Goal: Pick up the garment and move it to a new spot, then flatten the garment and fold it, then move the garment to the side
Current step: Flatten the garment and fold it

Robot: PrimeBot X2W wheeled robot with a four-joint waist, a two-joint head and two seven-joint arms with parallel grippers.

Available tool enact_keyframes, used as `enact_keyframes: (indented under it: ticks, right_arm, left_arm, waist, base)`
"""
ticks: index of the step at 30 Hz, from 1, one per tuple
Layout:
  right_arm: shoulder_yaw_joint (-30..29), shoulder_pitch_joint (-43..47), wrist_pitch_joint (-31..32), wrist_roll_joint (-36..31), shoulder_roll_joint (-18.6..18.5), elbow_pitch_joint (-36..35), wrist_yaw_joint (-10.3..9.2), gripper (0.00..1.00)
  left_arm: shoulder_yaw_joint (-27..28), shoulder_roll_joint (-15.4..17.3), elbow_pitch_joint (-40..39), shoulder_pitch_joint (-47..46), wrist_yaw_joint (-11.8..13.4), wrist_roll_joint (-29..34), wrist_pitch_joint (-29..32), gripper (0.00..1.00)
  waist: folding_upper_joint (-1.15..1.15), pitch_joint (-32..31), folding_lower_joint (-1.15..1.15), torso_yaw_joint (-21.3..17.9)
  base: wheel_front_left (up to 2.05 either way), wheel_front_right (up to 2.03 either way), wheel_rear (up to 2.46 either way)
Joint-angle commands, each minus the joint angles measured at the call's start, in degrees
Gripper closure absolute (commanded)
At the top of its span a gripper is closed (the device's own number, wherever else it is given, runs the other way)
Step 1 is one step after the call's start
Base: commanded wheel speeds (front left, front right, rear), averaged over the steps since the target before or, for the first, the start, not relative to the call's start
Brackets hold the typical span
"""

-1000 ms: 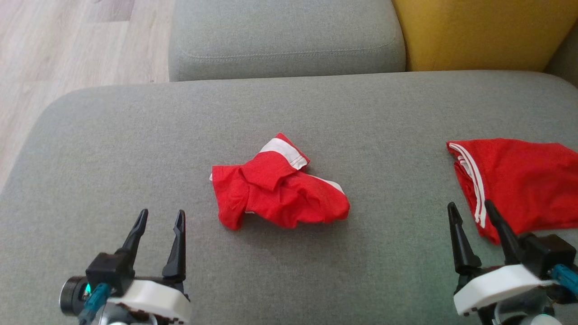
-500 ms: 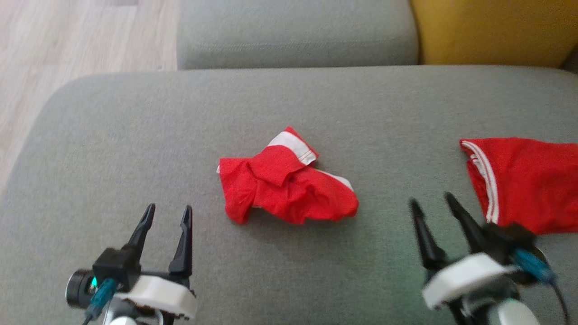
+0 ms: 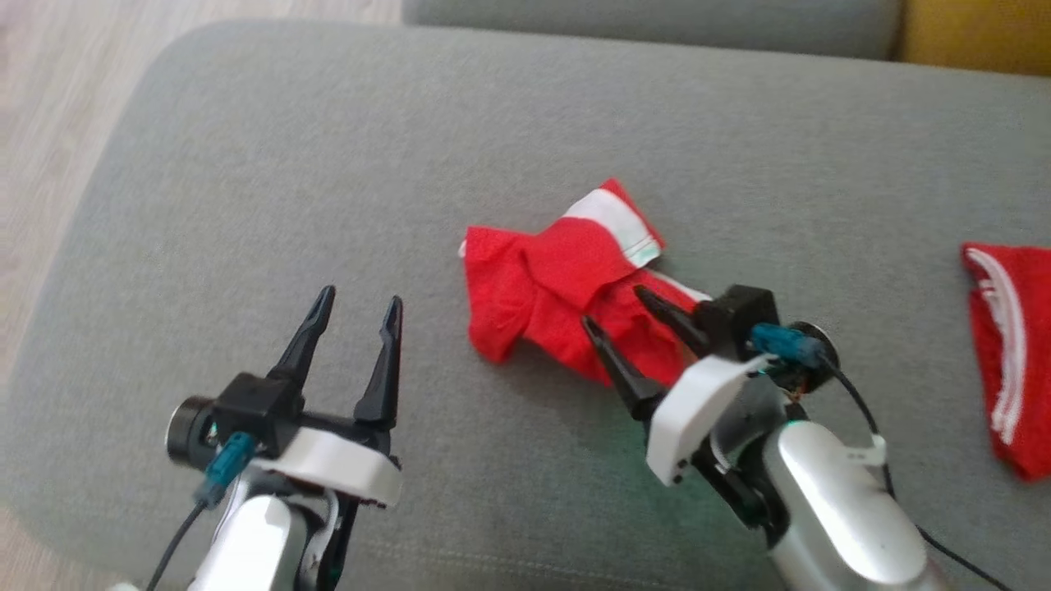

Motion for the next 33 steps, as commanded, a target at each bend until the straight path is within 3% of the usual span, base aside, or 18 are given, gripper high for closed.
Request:
enact_keyframes:
  ticks: [1,8,9,11,20,33]
  right_arm:
    - [1.69,-2.92,-0.31,0.63,0.33,-0.92,0.39,0.0]
    - [4.32,-8.32,-1.34,3.81,1.32,5.94,0.39,0.0]
    - [4.47,-9.04,-1.85,4.22,1.47,6.64,0.39,0.52]
    - [4.68,-10.17,-3.06,4.64,1.72,7.53,0.39,1.0]
    - [2.3,-11.35,-6.92,4.61,1.64,4.12,0.39,1.0]
    - [-19.16,1.4,-0.86,1.55,-1.96,-13.41,0.39,1.0]
  left_arm:
    - [1.58,0.07,-1.24,-3.18,-0.23,0.45,-0.78,0.0]
    - [1.72,-1.1,0.23,-4.2,-0.7,0.54,-1.14,0.0]
    - [1.77,-1.21,0.38,-4.29,-0.76,0.58,-1.16,0.0]
    - [2.0,-1.44,0.28,-4.45,-0.87,0.7,-1.17,0.0]
    - [3.16,-1.93,-0.38,-3.7,-1.19,1.44,-1.19,0.0]
    - [4.45,-1.93,-1.0,-2.87,-1.89,2.28,-1.2,0.0]
  waist:
    - [0.0,1.76,0.0,1.75]
    - [0.0,2.92,0.0,2.59]
    - [0.0,2.99,0.0,2.62]
    - [0.0,3.04,0.0,2.54]
    - [0.0,2.2,0.0,0.04]
    - [0.0,1.81,0.0,-5.02]
  base:
    - [0.0,0.0,0.0]
    - [0.0,0.0,0.0]
    - [0.0,0.0,0.0]
    - [0.0,0.0,0.0]
    - [0.0,0.0,0.0]
    - [0.0,0.0,0.0]
